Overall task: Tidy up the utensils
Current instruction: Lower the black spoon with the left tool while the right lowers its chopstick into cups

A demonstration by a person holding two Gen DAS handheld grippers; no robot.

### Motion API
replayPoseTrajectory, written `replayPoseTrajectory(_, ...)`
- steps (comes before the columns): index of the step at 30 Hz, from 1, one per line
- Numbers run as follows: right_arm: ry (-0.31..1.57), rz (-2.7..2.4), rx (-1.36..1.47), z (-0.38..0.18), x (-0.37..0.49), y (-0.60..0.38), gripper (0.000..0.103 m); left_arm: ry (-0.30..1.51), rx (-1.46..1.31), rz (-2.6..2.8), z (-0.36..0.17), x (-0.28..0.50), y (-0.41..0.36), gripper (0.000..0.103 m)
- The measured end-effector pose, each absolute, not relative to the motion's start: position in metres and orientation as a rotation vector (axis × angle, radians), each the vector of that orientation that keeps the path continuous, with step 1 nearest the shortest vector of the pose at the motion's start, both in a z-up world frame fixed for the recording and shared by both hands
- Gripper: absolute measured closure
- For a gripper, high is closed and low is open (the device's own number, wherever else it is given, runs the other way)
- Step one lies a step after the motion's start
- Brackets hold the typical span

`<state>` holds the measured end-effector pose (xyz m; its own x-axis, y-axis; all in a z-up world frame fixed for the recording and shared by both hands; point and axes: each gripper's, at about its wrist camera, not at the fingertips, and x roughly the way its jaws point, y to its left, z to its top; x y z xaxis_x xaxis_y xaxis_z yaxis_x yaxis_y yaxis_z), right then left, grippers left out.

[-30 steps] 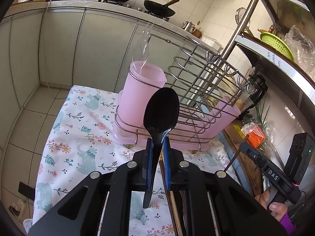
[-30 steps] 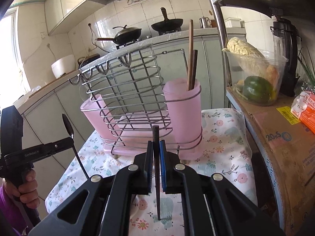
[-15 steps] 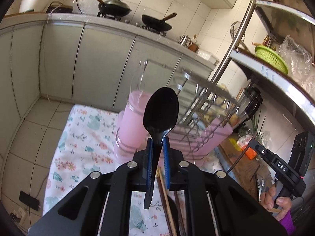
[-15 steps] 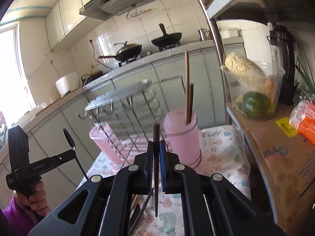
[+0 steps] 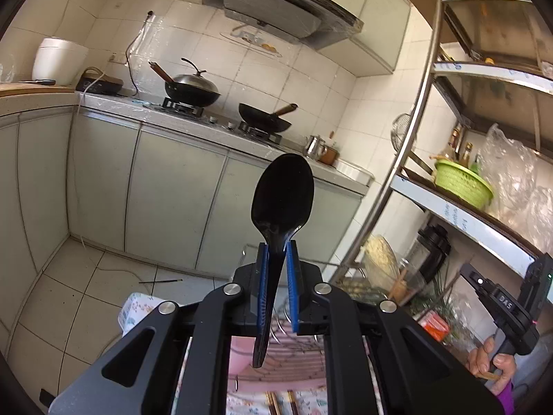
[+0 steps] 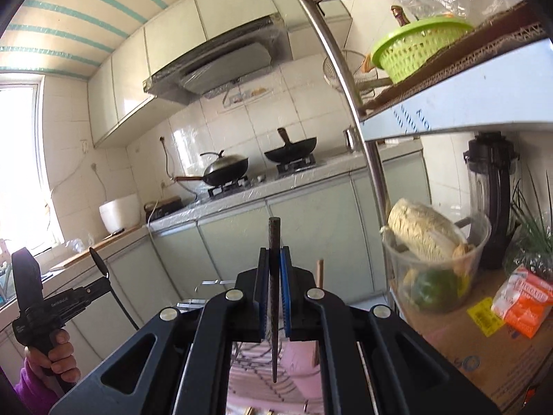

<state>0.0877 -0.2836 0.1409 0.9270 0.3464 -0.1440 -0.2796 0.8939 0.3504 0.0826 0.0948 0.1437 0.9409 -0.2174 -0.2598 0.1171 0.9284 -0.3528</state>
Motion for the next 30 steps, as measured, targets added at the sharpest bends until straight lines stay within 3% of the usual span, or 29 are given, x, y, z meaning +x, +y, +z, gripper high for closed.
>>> replayPoseTrajectory(12, 0.269, 0.278, 0.307, 0.119, 0.124, -0.281, 0.097, 0.334, -0.315, -0.122, 0.124, 0.12, 0.096, 0.093)
replayPoseTrajectory(30, 0.472, 0.25, 0.32, 0.057, 0.155, -0.275, 0.097, 0.534, -0.344, -0.092, 0.043, 0.128, 0.094, 0.093)
